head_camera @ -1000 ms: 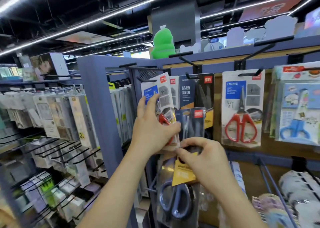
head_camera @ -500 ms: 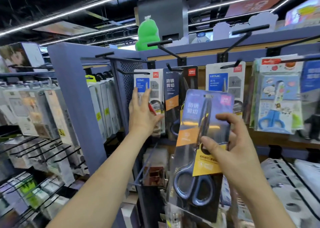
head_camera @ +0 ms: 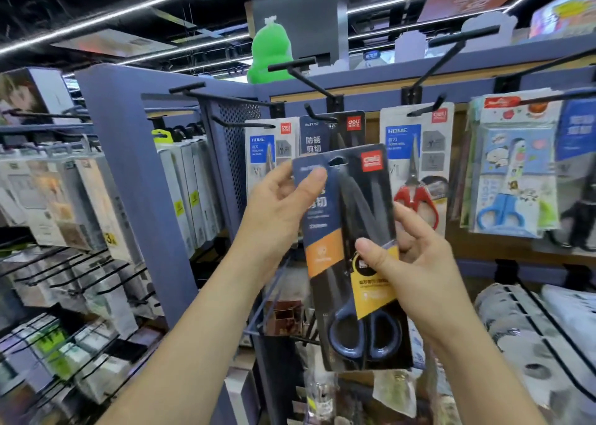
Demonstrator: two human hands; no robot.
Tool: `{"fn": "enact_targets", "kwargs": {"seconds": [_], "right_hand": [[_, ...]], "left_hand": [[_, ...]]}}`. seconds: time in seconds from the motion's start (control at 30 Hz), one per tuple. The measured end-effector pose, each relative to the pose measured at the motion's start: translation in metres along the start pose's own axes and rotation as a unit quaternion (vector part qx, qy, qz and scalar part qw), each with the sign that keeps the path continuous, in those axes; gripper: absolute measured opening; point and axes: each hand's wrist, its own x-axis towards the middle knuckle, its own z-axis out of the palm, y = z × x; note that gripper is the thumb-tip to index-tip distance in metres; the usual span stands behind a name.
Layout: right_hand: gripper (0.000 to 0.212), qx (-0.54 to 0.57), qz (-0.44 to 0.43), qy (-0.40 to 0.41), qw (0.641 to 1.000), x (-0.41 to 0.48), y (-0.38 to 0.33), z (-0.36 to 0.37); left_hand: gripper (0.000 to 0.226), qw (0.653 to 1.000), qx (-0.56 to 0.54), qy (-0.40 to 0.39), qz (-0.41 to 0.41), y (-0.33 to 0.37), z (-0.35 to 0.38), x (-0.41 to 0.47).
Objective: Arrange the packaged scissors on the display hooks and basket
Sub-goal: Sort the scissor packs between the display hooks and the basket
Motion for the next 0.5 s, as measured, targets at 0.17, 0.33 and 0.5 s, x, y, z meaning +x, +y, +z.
{"fn": "enact_targets", "kwargs": {"seconds": [0.17,0.33,0.5], "right_hand": [[0.047,0.023,0.034,-0.074,0.996,-0.004,-0.006,0.004],[0.029,-0.144,0.108,-0.224,0.958,-0.017,0.001,-0.012],[0.015,-0.101,0.170,-0.175,0.965,-0.021,0.007,-0.006]], "left_hand": [[0.001,0.997,-0.049,0.065,0.018,0.021,0.012,-0.002],[0.022,0.984,-0.088,0.127,0.089,0.038,-0.005,-0.003],[0.009,0.986,-0.062,0.118,0.104,0.052,-0.006,0.008]]}}
